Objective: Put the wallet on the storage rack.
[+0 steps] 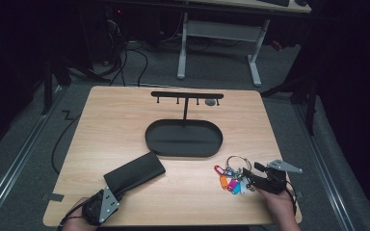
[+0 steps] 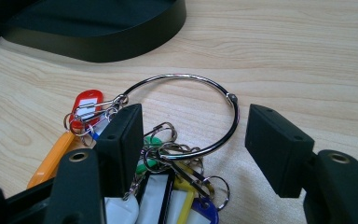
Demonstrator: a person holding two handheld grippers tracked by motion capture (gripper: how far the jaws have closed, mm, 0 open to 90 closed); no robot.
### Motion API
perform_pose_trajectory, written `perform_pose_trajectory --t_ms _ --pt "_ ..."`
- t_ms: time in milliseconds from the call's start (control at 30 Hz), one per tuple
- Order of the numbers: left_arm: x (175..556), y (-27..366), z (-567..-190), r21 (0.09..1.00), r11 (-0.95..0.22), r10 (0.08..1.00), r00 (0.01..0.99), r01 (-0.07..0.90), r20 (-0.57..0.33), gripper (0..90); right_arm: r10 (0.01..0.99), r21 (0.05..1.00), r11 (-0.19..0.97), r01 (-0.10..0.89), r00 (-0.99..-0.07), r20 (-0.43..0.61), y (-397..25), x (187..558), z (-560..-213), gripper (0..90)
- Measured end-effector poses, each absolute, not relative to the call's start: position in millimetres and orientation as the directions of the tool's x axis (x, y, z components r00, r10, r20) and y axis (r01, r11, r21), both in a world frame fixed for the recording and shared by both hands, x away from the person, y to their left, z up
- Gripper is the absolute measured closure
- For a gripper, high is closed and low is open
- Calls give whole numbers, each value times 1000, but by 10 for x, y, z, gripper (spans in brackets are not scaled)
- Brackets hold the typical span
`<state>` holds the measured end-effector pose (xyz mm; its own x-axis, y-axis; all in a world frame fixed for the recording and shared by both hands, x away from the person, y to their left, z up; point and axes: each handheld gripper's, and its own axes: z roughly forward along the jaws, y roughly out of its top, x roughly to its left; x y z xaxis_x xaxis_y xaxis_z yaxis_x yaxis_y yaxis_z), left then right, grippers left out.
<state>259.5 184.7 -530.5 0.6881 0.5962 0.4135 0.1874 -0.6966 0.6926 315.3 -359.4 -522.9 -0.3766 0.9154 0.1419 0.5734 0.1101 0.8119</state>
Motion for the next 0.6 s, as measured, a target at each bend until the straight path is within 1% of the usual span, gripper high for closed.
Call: perform_pose_trajectory --t_ms 133,300,433,600 --pt "2564 1848 -5230 718 -673 609 684 178 401 759 916 813 104 573 -375 147 -3602 3153 -5224 376" --pt "2533 1881 -5121 770 -611 642 683 181 349 791 916 816 101 569 -373 146 -3623 3146 -5219 376" --pt "2533 1885 -5051 811 -551 660 697 198 278 804 917 816 100 570 -371 147 -3622 3147 -5217 377" --pt "2555 1875 -4953 867 -440 682 716 236 150 808 917 821 101 562 -373 142 -3605 3143 -5195 377"
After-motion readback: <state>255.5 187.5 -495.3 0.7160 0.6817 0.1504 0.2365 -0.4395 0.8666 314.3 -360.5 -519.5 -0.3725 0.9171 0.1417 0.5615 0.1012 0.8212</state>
